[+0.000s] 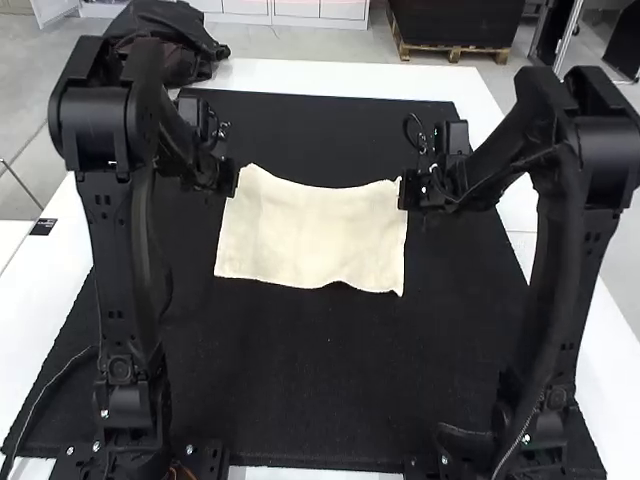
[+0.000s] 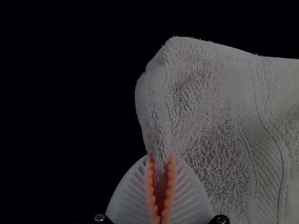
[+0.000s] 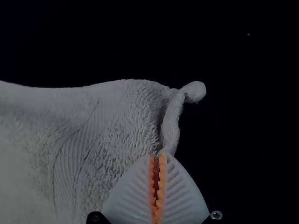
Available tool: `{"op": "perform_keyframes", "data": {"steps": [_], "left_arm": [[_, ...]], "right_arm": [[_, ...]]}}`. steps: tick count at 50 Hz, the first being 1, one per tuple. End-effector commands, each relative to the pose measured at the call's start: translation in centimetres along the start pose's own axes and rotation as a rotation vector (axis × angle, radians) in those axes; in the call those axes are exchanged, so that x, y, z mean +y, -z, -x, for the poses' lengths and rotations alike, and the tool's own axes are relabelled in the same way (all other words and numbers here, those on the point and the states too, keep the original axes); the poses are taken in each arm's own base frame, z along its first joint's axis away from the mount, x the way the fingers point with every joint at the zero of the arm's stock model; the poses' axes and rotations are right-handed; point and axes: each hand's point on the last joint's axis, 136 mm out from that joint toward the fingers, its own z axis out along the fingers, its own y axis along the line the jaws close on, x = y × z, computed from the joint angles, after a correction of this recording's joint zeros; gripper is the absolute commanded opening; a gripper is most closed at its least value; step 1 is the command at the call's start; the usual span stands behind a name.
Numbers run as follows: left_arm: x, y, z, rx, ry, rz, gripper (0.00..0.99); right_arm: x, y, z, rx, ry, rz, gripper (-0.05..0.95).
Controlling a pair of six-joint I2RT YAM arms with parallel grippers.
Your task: Fold the towel.
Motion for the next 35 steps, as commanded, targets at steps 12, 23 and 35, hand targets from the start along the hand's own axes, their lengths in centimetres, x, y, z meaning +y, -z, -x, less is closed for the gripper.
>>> {"op": "perform_keyframes", "data": {"steps": [12,23,35], "left_arm": [[-0.3,3.8,0.7,-0.026,-0.008,0.005,0.028],[-1.0,5.1,-0.2,-0.003,-0.004,-0.002,0.028],[-1.1,6.6,-1.7,0.028,0.011,0.001,0.028]], "right_arm": [[1.0,3.5,0.8,-0.023,-0.011,0.036,-0.02],[1.8,5.1,-0.2,0.006,-0.019,0.065,-0.02],[2.5,6.3,-2.2,0.056,-0.023,0.091,-0.02]]}}
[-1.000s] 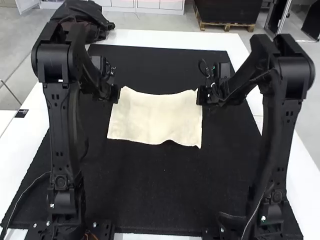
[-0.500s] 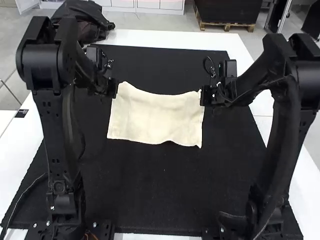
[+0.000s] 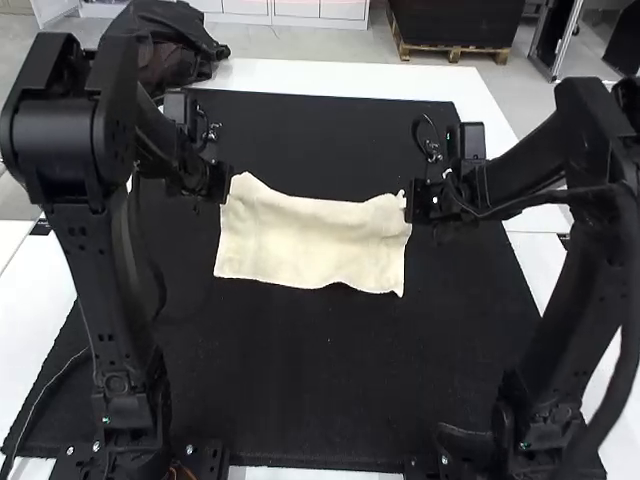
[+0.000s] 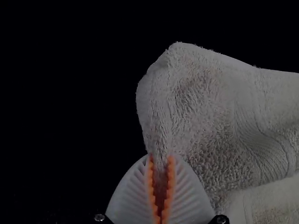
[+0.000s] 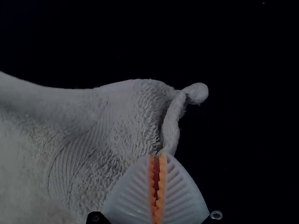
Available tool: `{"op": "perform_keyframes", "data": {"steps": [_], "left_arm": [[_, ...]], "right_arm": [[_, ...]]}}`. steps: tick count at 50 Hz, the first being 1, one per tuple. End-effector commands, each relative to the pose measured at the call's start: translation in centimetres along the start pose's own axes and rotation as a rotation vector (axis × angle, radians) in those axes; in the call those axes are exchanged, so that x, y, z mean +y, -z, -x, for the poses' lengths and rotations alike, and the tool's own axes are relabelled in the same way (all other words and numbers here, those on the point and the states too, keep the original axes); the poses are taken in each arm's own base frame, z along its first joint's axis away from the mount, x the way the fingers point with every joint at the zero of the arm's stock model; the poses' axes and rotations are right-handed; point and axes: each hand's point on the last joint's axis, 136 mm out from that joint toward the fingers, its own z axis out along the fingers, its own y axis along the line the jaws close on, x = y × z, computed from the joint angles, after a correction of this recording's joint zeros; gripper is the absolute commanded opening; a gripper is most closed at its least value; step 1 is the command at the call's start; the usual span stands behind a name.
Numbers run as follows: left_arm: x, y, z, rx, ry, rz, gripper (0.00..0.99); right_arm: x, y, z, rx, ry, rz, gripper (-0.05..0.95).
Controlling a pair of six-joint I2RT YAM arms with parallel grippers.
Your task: Fold the towel.
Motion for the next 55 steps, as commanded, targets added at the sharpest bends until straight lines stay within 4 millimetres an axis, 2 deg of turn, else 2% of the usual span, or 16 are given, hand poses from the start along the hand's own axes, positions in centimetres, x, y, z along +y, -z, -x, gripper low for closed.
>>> {"op": "perform_keyframes", "data": {"steps": [1,17,26,37,55], "left_arm": [[0.4,1.4,0.3,-0.023,-0.011,0.008,0.028],[1.1,3.7,-2.6,0.01,-0.013,0.029,0.028],[0.2,4.4,-4.0,0.018,-0.018,0.022,0.028],[-0.6,4.2,-6.8,0.046,-0.011,0.013,0.028],[-0.6,3.6,-9.2,-0.005,-0.023,0.045,0.028]], "right_arm": [[0.3,1.0,-0.2,0.001,-0.004,0.023,-0.02],[1.0,2.5,-3.2,0.059,-0.012,0.048,-0.02],[0.9,2.7,-5.3,0.099,-0.007,0.046,-0.02],[0.7,2.7,-6.8,0.125,-0.011,0.041,-0.02],[-0.7,1.3,-9.1,0.157,0.027,-0.005,-0.01]]}}
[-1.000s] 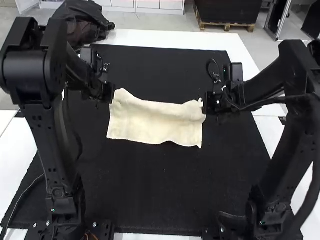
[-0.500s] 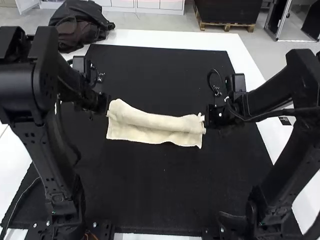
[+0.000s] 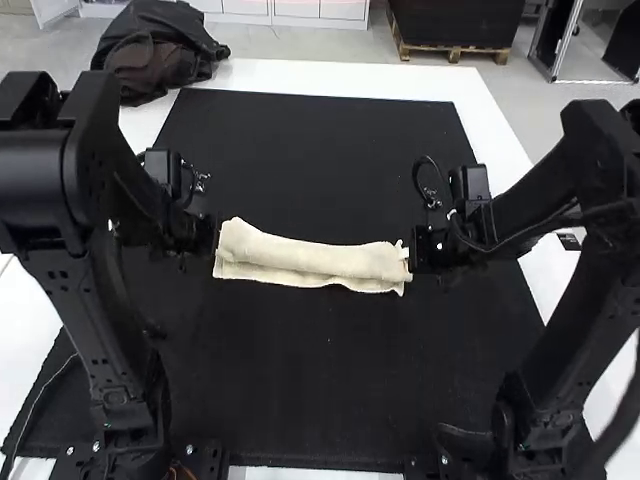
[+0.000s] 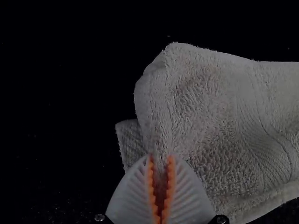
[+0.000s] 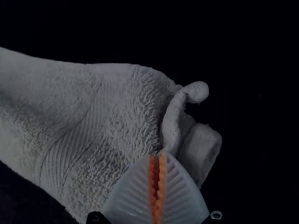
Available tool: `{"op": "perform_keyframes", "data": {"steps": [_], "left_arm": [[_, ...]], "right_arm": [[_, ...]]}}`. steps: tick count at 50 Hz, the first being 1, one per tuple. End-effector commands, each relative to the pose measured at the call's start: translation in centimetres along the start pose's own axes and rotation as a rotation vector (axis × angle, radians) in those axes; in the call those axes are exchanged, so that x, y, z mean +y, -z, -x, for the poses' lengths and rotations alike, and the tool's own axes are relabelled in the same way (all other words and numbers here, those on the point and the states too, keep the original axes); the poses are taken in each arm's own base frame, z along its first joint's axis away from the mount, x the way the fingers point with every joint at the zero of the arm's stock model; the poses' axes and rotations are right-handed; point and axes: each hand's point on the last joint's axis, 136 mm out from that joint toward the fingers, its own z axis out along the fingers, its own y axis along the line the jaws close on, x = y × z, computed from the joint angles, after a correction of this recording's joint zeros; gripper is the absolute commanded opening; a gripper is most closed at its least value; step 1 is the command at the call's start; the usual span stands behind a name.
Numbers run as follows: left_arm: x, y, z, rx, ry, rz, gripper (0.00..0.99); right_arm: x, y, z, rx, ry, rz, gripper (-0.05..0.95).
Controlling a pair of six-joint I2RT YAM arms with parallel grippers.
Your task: Fold the towel.
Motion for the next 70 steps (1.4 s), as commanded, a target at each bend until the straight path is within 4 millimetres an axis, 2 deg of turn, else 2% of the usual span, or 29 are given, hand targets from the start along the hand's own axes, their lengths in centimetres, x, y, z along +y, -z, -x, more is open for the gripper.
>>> {"op": "perform_keyframes", "data": {"steps": [1,6,8,11,14,17,19,22,24,28,33,40,43,54,62,70], "left_arm": [[0.6,0.0,-0.9,0.002,0.0,0.032,0.028],[0.6,-0.3,-1.5,0.01,0.0,0.034,0.034],[0.6,-0.4,-1.7,0.013,0.0,0.035,0.084],[0.7,-0.5,-1.8,0.017,0.003,0.034,0.28],[0.7,-0.4,-2.0,0.021,0.006,0.034,0.457],[0.8,-0.4,-2.1,0.022,0.008,0.036,0.585],[0.9,-0.4,-2.2,0.025,0.011,0.039,0.741],[1.2,-0.3,-2.4,0.028,0.018,0.046,0.967],[1.5,-0.2,-2.5,0.028,0.022,0.053,0.979],[2.3,0.0,-2.6,0.024,0.037,0.069,0.979],[3.2,0.3,-2.5,0.012,0.051,0.087,0.975],[3.9,0.6,-2.1,-0.009,0.062,0.1,0.974],[4.2,0.7,-1.9,-0.021,0.064,0.104,0.974],[4.3,0.9,-1.4,-0.036,0.071,0.098,0.974],[4.5,1.7,0.1,-0.085,0.071,0.096,0.972],[4.5,2.3,1.1,-0.117,0.069,0.104,0.972]], "right_arm": [[-1.5,-0.5,-1.1,0.026,0.001,-0.054,0.02],[-2.1,-1.0,-1.9,0.048,-0.003,-0.074,0.13],[-2.2,-1.2,-2.1,0.055,0.002,-0.076,0.18],[-2.3,-1.3,-2.4,0.065,0.019,-0.08,0.19],[-2.6,-1.3,-2.5,0.066,0.017,-0.094,0.29],[-3.1,-1.2,-2.3,0.059,0.011,-0.105,0.39],[-3.5,-1.0,-2.2,0.055,-0.001,-0.113,0.47],[-4.2,-0.8,-2.1,0.049,-0.014,-0.124,0.54],[-4.6,-0.6,-2.0,0.044,-0.023,-0.131,0.59],[-5.3,-0.3,-1.9,0.036,-0.039,-0.14,0.64],[-5.2,-0.2,-1.7,0.032,-0.04,-0.128,0.74],[-5.2,-0.3,-1.5,0.026,-0.036,-0.125,0.78],[-5.0,-0.3,-1.4,0.026,-0.035,-0.119,0.83],[-3.7,-0.8,-0.2,0.008,-0.011,-0.093,0.84],[-2.7,-1.1,1.0,-0.009,0.002,-0.074,0.84],[-2.1,-1.4,1.2,-0.008,0.01,-0.062,0.84]]}}
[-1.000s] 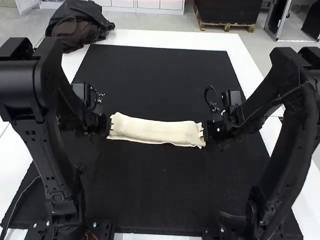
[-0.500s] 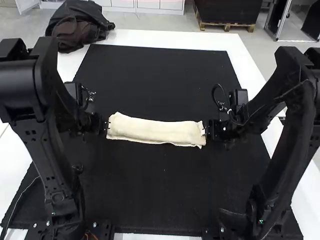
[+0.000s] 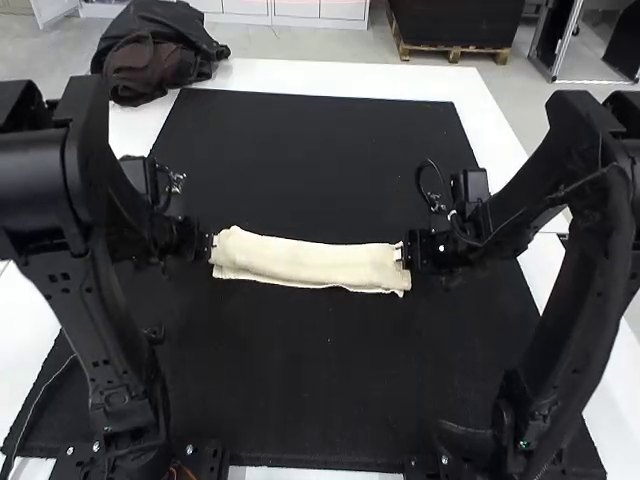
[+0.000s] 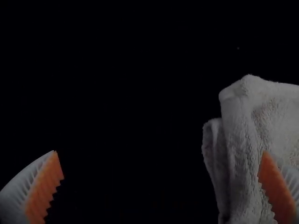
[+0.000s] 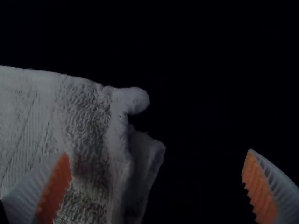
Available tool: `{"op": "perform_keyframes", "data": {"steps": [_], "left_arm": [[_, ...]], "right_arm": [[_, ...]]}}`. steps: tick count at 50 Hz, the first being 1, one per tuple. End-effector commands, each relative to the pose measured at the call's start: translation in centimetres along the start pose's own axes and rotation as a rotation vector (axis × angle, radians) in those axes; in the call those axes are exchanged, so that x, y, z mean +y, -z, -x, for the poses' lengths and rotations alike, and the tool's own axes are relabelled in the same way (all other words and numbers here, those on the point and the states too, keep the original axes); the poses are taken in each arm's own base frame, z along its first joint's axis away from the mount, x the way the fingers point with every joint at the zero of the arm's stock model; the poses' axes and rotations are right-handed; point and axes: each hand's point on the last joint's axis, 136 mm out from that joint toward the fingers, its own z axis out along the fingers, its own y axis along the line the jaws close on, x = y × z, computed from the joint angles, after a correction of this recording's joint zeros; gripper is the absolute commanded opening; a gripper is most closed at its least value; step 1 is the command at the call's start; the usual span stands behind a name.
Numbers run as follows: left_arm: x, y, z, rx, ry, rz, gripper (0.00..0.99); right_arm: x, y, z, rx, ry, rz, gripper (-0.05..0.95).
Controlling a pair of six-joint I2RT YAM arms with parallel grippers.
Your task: Fold the towel.
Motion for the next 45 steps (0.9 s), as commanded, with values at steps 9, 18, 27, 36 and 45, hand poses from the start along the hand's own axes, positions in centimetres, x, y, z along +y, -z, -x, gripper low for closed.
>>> {"op": "perform_keyframes", "data": {"steps": [9,18,27,36,45], "left_arm": [[0.1,0.5,0.7,-0.023,0.012,-0.004,0.972],[0.0,0.5,0.5,-0.016,0.026,-0.006,0.972],[0.0,0.6,0.4,-0.012,0.035,-0.007,0.972],[0.0,0.8,0.3,-0.009,0.039,-0.007,0.972],[-0.1,0.8,0.5,-0.011,0.037,-0.008,0.972]], "right_arm": [[1.0,-0.7,0.6,-0.002,0.007,0.021,0.84],[1.5,-1.6,0.0,0.023,0.014,0.034,0.84],[2.2,-2.2,0.1,0.022,0.034,0.043,0.84],[2.5,-2.9,-0.4,0.042,0.042,0.051,0.6],[2.6,-3.2,-1.1,0.058,0.044,0.058,0.09]]}}
